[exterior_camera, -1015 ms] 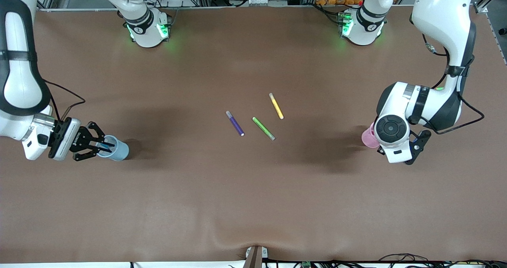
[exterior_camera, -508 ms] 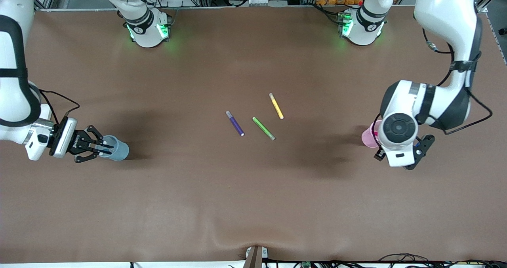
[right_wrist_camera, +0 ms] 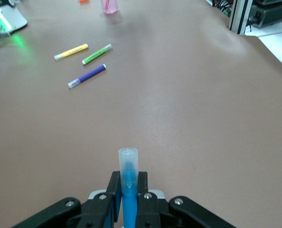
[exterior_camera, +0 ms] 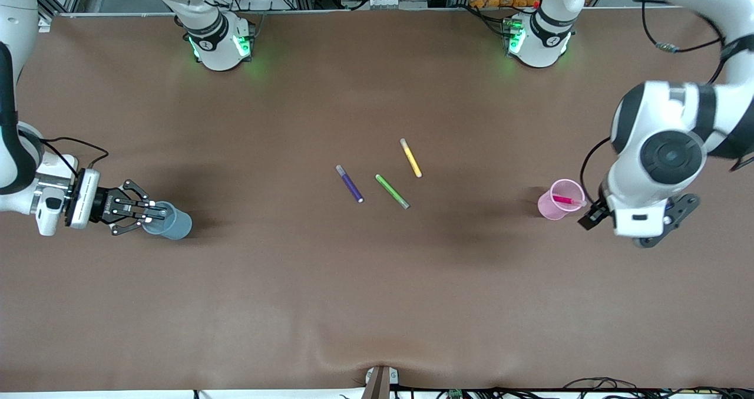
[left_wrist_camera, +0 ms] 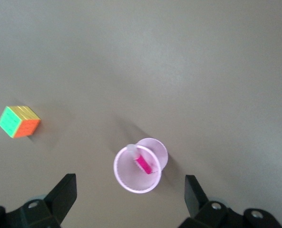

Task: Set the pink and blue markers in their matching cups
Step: 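Release the pink marker into the pink cup and raise the left gripper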

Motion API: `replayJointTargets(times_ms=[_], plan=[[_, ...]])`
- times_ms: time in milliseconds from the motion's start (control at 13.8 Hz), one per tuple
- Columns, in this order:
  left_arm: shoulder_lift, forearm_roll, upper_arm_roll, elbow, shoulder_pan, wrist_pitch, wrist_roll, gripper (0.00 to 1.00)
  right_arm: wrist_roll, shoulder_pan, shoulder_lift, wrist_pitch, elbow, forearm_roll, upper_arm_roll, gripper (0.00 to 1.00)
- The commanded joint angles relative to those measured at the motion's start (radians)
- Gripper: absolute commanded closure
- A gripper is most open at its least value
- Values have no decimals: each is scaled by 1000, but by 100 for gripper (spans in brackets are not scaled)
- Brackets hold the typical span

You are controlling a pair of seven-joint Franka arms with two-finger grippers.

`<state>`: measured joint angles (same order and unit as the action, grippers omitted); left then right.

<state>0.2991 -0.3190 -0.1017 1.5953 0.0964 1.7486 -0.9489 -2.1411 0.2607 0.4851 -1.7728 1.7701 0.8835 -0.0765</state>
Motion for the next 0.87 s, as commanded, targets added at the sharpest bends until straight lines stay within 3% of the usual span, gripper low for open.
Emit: replayJointTargets(times_ms=[0,145,218,290,363,580,798], plan=[[-74,41,-3,-46,-18,-69,146,0,-26,52,61,47,-50,40,17,100],[-75,73,-6,-95,-20,-96,234,0,-25,57,93,67,-92,42,17,100],[-77,112,-3,-109,-21,-98,281,0,-20,57,104,68,-106,42,17,89],[-77,156,2,-129,-23,-98,330,0,-16,55,105,69,-109,42,17,34],[-77,182,2,-136,-26,-98,361,0,-14,55,105,70,-109,42,17,0],[-109,241,2,-133,-35,-103,398,0,47,54,96,81,-138,34,17,0],[-126,247,-1,-133,-78,-103,560,0,194,37,78,101,-199,-26,15,0]])
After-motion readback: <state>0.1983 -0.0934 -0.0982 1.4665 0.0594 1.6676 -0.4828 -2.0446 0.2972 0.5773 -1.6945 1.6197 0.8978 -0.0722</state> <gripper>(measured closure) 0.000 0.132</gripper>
